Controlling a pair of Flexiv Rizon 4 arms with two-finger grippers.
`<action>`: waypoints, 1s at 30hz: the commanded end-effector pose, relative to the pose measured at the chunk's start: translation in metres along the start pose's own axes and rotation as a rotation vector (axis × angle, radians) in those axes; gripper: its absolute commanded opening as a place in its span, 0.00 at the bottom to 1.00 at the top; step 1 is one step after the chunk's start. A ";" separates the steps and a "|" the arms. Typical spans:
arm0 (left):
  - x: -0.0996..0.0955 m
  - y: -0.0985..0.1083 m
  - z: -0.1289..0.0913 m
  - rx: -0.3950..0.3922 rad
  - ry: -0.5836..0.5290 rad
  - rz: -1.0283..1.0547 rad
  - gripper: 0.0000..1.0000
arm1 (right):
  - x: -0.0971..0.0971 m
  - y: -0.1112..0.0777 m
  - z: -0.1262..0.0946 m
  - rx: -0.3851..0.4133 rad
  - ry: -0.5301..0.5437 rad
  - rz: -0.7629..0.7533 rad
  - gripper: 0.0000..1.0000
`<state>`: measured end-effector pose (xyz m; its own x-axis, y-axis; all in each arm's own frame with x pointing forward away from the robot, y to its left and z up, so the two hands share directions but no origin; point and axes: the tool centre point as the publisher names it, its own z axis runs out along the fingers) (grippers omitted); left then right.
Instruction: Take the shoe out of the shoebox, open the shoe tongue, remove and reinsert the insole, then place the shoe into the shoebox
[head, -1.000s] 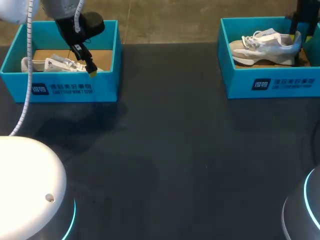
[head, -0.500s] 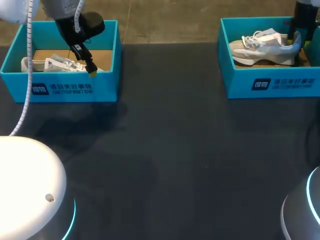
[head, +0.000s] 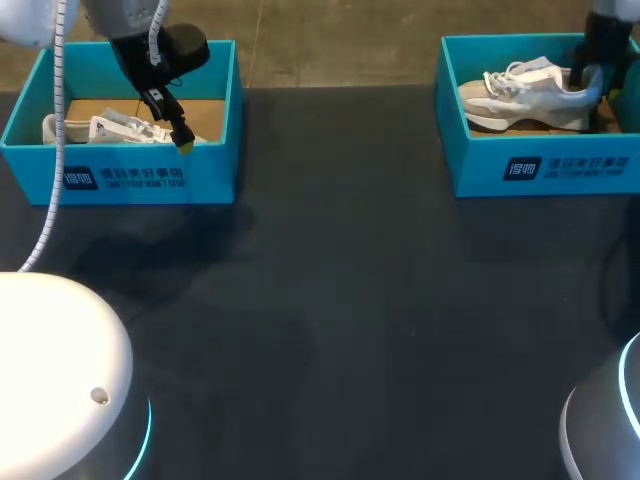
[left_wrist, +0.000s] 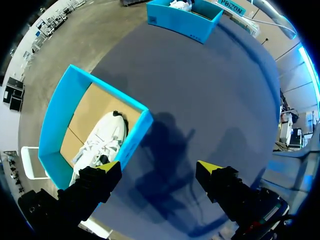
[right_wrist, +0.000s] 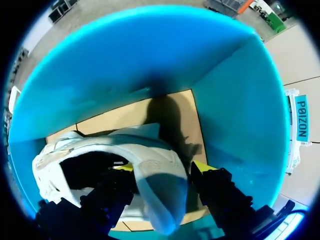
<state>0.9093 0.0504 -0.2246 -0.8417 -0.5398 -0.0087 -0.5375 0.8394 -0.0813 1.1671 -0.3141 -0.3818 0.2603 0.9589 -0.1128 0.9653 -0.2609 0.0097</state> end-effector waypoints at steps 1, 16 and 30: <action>0.001 0.001 0.000 0.001 -0.002 0.001 1.00 | 0.003 0.011 0.009 0.019 -0.002 -0.004 0.64; 0.001 0.001 0.000 0.001 -0.002 0.001 1.00 | -0.001 0.004 0.019 0.031 -0.024 0.017 0.25; 0.001 0.001 0.000 0.001 -0.002 0.001 1.00 | -0.033 -0.012 -0.030 0.002 -0.044 0.019 0.00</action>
<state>0.9093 0.0504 -0.2246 -0.8417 -0.5398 -0.0087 -0.5374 0.8394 -0.0813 1.1610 -0.3362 -0.3743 0.2805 0.9453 -0.1667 0.9586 -0.2848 -0.0018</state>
